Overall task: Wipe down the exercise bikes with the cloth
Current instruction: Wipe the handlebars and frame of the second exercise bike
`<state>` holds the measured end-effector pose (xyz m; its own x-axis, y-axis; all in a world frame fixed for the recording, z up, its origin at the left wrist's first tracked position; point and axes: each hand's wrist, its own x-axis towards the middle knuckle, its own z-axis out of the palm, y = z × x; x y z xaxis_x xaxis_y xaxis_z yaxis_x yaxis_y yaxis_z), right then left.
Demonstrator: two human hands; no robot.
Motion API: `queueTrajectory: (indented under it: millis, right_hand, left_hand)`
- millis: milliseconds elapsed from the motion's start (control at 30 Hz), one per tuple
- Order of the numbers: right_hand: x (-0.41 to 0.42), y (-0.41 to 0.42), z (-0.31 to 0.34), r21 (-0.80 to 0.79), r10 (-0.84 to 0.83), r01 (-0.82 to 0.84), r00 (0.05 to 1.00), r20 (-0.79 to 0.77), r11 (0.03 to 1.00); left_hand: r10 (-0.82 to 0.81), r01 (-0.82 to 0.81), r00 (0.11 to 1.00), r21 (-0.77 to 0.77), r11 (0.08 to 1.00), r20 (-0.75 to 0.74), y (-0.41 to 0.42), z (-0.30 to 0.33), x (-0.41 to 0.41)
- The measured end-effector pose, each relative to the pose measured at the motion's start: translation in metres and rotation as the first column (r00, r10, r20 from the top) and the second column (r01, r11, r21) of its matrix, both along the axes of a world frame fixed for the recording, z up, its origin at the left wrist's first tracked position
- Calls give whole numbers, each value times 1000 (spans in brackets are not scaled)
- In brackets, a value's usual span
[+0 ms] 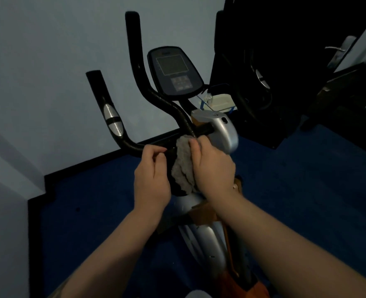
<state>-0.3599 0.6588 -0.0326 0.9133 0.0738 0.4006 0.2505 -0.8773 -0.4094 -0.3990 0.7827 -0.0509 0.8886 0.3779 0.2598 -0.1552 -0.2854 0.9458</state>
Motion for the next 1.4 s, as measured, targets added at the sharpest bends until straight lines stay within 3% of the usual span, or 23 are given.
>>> queueTrajectory:
  millis: [67,133,233,333,500,633,833,1033,1133,1233,1333,1400]
  right_hand:
    - [-16,-8,-8,58,44,-40,996,-73,998]
    - [-19,-25,-5,-82,97,-104,992,-76,991]
    - [-7,-41,18,-267,138,-101,983,124,959]
    - [6,-32,47,-157,129,-89,955,265,983]
    - [-15,22,27,-310,343,-298,934,98,903]
    - [-52,0,2,-58,397,-395,917,24,917]
    - [-33,21,22,138,404,-398,915,-17,907]
    - [-44,-25,12,419,518,-434,849,-107,797]
    - [-13,-54,31,570,329,-267,944,-6,777]
    - [28,-53,35,515,158,-168,985,64,841]
    - [54,-29,13,440,203,-185,979,7,879]
    - [55,-19,-6,489,256,-236,966,28,840]
  left_hand:
    - [-17,16,1000,-22,1000,-24,3,1,-1]
    - [-74,67,995,-94,993,-63,9,2,-3]
    - [-144,129,987,-188,974,-67,22,5,-6]
    - [-126,99,990,-303,948,-70,27,10,-7]
    - [-20,-11,996,-335,942,-91,21,11,-6]
    - [20,-38,998,-290,956,-66,14,7,-8]
    - [63,-78,996,-330,941,-57,3,11,-6]
    - [67,-93,994,-350,932,-86,6,20,4]
    - [56,-65,996,-150,987,-64,4,32,17]
    - [57,-45,994,120,992,-95,-1,43,35]
    - [87,-3,981,432,902,-173,-6,43,45]
    - [148,-48,978,525,850,-150,-7,38,43]
